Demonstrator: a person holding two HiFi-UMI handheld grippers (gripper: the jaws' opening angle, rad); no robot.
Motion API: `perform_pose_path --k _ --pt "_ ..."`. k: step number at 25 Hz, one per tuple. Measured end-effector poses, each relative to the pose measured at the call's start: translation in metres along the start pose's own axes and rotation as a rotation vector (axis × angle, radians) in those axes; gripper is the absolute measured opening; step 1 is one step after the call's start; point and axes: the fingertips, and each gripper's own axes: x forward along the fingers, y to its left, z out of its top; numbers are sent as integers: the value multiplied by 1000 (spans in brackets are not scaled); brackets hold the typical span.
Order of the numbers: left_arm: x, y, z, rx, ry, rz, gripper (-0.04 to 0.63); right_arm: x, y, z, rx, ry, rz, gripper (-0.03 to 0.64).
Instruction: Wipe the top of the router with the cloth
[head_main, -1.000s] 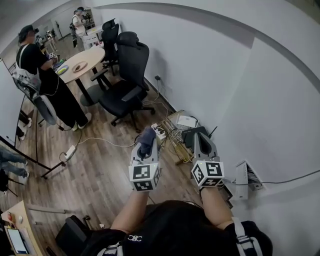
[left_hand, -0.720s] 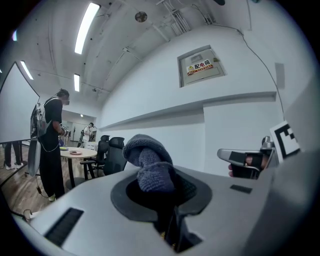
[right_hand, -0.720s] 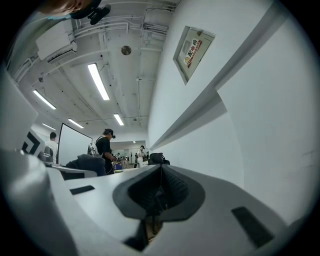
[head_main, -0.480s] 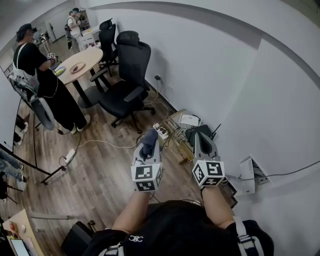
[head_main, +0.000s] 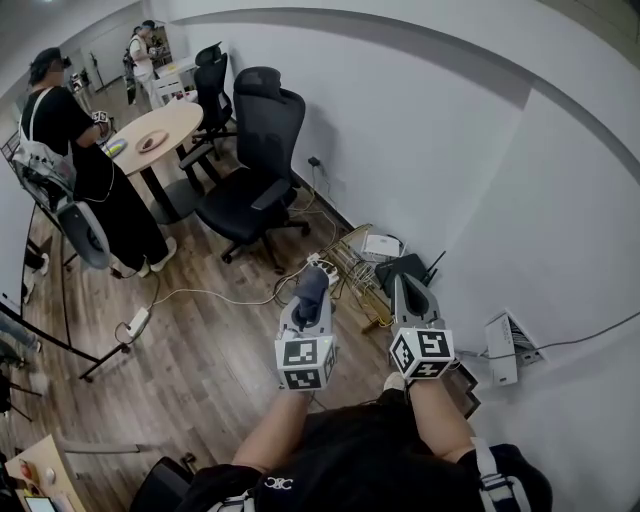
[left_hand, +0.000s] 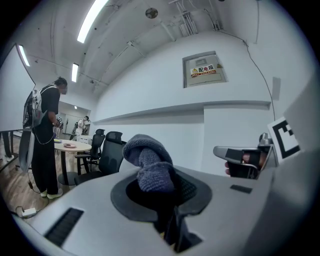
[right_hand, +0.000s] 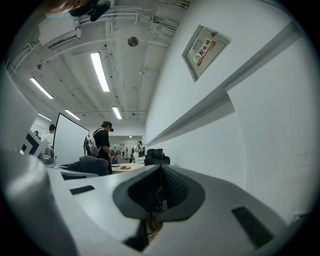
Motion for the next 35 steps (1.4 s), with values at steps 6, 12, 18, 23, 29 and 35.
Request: perform_pose_path --k 6,12,18,23,29,35 --pt "12 -5 1 17 -1 -12 63 7 -12 1 5 -7 -10 2" --pt "40 -4 7 46 -6 24 63 39 -30 1 27 -27 30 2" --pt "84 0 14 57 9 49 63 84 -57 2 77 -50 62 2" --pt "131 2 19 70 34 66 63 128 -84 -4 110 -41 85 2" --pt "192 -16 29 75 50 63 63 173 -134 7 129 -48 86 2" --pt "253 -38 29 68 71 52 63 204 -182 -2 133 -12 85 2"
